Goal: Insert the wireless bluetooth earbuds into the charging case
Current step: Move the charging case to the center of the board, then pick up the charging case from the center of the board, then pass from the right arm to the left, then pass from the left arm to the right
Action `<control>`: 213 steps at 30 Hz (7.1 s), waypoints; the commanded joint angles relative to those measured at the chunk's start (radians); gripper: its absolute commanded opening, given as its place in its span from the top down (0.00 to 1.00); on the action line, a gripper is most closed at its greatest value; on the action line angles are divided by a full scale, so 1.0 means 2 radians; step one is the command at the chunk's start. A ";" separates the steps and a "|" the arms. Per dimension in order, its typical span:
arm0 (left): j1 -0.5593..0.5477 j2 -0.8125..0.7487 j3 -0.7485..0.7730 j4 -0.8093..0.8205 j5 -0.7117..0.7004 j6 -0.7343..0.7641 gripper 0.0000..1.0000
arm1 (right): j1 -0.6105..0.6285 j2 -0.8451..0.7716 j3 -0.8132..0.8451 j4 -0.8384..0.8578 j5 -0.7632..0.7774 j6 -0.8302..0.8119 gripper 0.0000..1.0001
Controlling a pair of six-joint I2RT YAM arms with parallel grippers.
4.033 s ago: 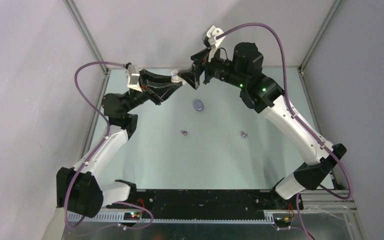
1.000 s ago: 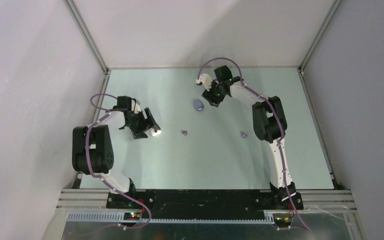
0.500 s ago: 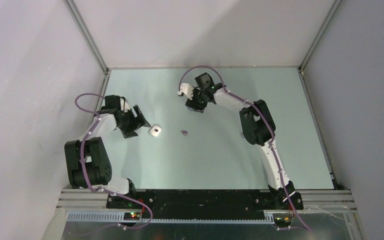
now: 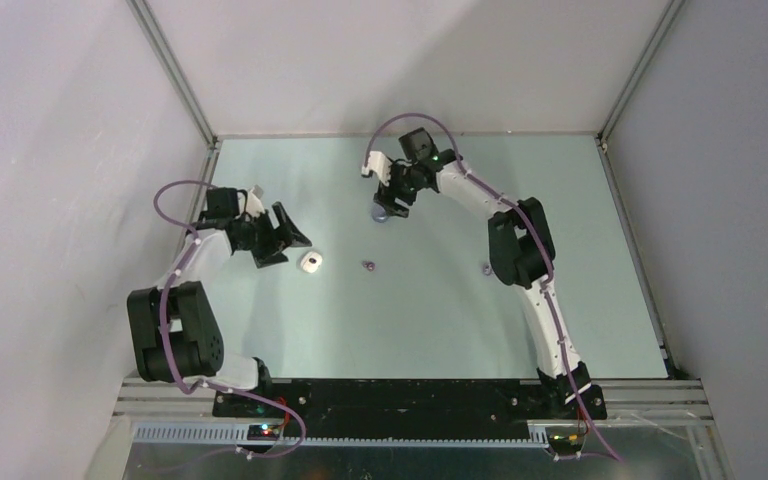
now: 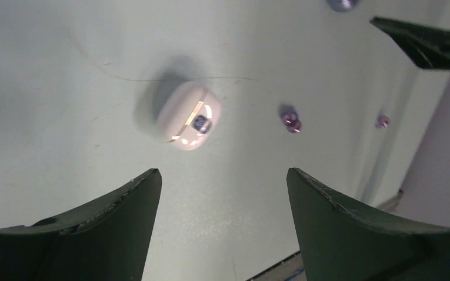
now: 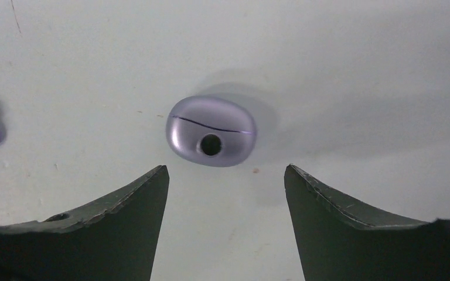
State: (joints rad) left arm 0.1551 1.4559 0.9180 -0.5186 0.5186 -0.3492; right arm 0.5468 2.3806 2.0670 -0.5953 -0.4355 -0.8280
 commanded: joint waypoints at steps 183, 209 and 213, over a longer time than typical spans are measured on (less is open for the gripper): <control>-0.171 0.098 0.204 0.305 0.248 -0.066 0.73 | 0.072 -0.318 -0.250 0.248 0.044 -0.009 0.67; -0.185 -0.038 0.146 0.191 0.320 0.331 0.97 | -0.038 -0.247 0.031 -0.165 -0.334 0.160 0.45; -0.189 -0.045 0.144 0.188 0.319 0.338 0.97 | -0.020 -0.245 0.036 -0.176 -0.330 0.135 0.47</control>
State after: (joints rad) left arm -0.2100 1.3991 1.1995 -0.0959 1.1397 0.2153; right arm 0.4751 1.9076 2.1151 -0.9108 -1.0458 -0.5018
